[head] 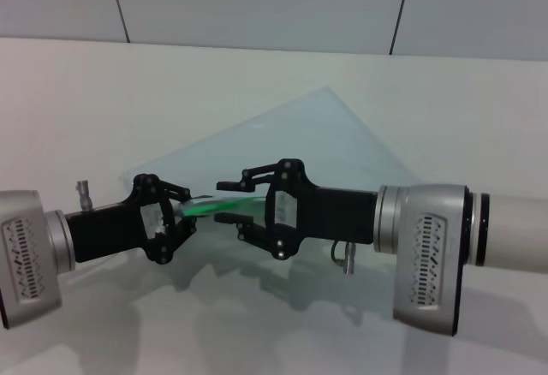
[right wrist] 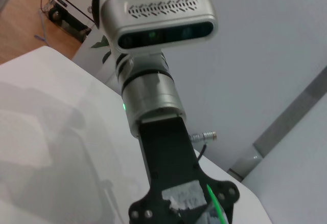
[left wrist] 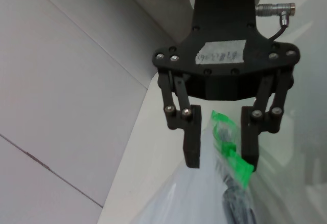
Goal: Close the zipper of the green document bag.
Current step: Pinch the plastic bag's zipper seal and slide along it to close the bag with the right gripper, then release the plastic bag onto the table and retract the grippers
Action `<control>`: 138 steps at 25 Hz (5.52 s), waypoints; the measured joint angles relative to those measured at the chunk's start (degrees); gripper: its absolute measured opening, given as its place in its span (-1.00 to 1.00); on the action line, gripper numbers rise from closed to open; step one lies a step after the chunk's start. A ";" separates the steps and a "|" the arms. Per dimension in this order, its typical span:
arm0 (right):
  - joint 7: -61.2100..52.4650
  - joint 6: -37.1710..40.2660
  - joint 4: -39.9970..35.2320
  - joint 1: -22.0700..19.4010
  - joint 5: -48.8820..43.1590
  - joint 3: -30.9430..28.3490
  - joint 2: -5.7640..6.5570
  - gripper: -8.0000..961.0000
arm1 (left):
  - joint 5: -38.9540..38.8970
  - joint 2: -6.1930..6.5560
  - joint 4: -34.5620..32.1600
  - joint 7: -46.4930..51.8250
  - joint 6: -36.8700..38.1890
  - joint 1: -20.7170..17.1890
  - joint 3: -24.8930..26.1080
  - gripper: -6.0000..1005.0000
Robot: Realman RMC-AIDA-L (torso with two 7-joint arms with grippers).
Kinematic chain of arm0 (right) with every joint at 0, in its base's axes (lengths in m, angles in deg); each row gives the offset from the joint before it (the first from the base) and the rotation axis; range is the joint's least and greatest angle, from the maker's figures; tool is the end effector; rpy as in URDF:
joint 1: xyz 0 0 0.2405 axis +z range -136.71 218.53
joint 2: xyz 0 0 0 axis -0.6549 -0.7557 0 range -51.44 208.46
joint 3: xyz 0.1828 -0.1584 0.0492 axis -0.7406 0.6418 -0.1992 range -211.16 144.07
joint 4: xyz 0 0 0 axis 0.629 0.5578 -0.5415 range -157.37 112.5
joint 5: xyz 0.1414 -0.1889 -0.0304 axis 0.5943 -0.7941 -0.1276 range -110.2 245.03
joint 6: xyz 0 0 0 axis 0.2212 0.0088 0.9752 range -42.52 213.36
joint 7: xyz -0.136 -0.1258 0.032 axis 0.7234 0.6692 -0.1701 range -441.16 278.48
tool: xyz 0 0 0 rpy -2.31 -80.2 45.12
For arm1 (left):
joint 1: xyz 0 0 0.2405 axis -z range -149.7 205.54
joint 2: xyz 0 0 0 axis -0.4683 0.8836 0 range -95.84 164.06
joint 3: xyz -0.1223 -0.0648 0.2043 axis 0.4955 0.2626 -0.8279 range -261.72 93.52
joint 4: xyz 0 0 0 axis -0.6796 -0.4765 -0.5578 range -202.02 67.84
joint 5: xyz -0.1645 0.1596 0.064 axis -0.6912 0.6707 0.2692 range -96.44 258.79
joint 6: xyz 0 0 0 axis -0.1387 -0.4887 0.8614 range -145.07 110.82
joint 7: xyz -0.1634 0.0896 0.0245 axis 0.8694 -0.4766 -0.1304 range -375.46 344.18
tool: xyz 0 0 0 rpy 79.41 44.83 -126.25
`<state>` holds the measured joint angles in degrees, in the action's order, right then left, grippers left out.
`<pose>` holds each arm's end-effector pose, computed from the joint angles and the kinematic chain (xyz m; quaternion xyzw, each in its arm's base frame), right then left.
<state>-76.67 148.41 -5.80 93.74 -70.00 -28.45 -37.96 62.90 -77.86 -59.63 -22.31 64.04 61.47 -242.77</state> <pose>0.1476 0.3507 -0.1887 -0.9160 -0.2797 0.2219 0.1831 -0.3206 0.3389 -0.0608 -0.9143 0.2373 -0.1173 0.3067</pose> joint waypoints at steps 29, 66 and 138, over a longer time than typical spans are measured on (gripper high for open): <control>3.82 -0.34 1.22 0.34 0.40 -0.18 -0.13 -0.70 | 0.00 -0.26 0.00 -0.10 -0.57 0.66 -0.06 -0.84; 4.78 -3.72 0.93 -4.04 0.66 -3.13 0.07 -0.84 | -0.52 -0.88 0.01 -3.82 0.55 -0.45 0.39 -0.78; 13.99 11.98 -4.06 -28.21 22.89 -38.59 -0.62 -0.27 | -18.89 -3.86 -5.69 2.52 6.41 -8.16 7.75 -0.21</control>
<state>-62.68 160.39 -9.86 65.53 -47.12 -67.03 -38.58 44.01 -81.72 -65.32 -19.79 70.45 53.31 -235.01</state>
